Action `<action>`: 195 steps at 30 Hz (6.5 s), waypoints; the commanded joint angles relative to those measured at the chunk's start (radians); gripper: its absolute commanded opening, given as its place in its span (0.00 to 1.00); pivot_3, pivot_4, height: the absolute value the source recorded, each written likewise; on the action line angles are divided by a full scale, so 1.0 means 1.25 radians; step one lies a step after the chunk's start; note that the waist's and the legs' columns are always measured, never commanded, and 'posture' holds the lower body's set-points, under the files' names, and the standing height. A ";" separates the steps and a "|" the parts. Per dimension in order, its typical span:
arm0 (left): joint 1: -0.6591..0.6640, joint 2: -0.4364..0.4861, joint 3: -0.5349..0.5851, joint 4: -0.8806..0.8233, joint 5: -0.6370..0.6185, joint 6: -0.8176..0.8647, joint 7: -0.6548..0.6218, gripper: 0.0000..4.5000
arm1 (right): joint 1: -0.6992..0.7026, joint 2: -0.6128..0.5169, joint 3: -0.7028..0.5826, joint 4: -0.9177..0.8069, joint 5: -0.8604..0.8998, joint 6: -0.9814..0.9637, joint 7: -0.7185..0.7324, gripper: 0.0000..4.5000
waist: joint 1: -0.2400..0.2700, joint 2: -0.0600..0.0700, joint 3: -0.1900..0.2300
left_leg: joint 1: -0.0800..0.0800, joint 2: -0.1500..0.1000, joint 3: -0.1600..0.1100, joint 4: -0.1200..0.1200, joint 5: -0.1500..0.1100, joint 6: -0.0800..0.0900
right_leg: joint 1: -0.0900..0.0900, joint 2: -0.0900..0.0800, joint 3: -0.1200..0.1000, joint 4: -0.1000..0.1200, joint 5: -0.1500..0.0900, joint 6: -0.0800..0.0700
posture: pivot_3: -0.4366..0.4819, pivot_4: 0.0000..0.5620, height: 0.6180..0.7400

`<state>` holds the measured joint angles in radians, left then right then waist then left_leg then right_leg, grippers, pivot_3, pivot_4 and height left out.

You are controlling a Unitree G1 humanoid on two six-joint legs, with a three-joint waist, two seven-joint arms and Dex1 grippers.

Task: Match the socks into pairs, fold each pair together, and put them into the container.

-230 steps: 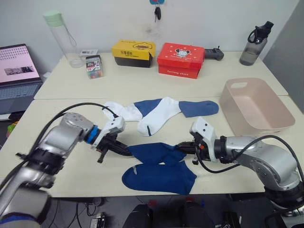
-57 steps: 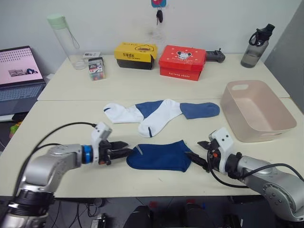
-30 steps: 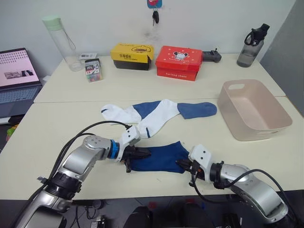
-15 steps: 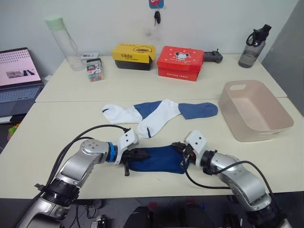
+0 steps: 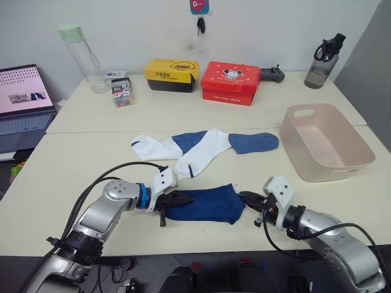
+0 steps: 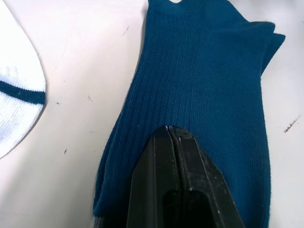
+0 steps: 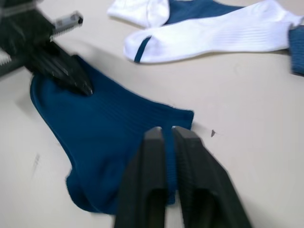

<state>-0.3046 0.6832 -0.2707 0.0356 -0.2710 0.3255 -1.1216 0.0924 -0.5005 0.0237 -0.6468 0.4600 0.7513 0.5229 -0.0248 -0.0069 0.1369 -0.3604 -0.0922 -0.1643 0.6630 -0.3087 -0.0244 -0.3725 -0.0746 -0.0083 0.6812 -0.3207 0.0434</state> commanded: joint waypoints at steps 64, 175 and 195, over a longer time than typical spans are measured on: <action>-0.018 0.042 0.059 -0.058 -0.010 0.150 -0.016 0.00 | -0.459 0.080 0.167 0.055 0.164 0.395 0.039 0.56 | -0.006 0.000 0.002 | -0.003 0.000 0.000 0.000 0.000 0.000 | -0.004 0.000 0.000 0.001 0.000 0.000 | 0.48 0.27 0.88; -0.007 0.058 0.017 -0.015 0.030 0.003 -0.101 0.00 | -0.465 0.347 0.081 0.473 0.154 0.414 0.002 0.55 | -0.011 0.001 0.003 | -0.003 0.000 0.001 -0.001 0.000 0.000 | -0.006 0.000 0.001 0.003 0.000 0.000 | 0.48 0.27 0.88; -0.277 -0.142 0.104 -0.088 -0.141 0.209 0.026 0.00 | -0.408 0.069 -0.192 0.016 0.161 0.368 -0.090 0.00 | 0.001 -0.001 0.004 | -0.017 -0.002 -0.002 0.010 0.000 0.000 | -0.014 -0.001 -0.002 0.004 0.001 0.002 | 0.48 0.27 0.88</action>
<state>-0.6291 0.5093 -0.1660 -0.0452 -0.4280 0.5860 -1.1159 -0.3925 -0.3983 -0.1334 -0.5650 0.6504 1.2435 0.4259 -0.0237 -0.0079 0.1417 -0.3824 -0.0949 -0.1661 0.6769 -0.3086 -0.0244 -0.3892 -0.0753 -0.0101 0.6869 -0.3185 0.0463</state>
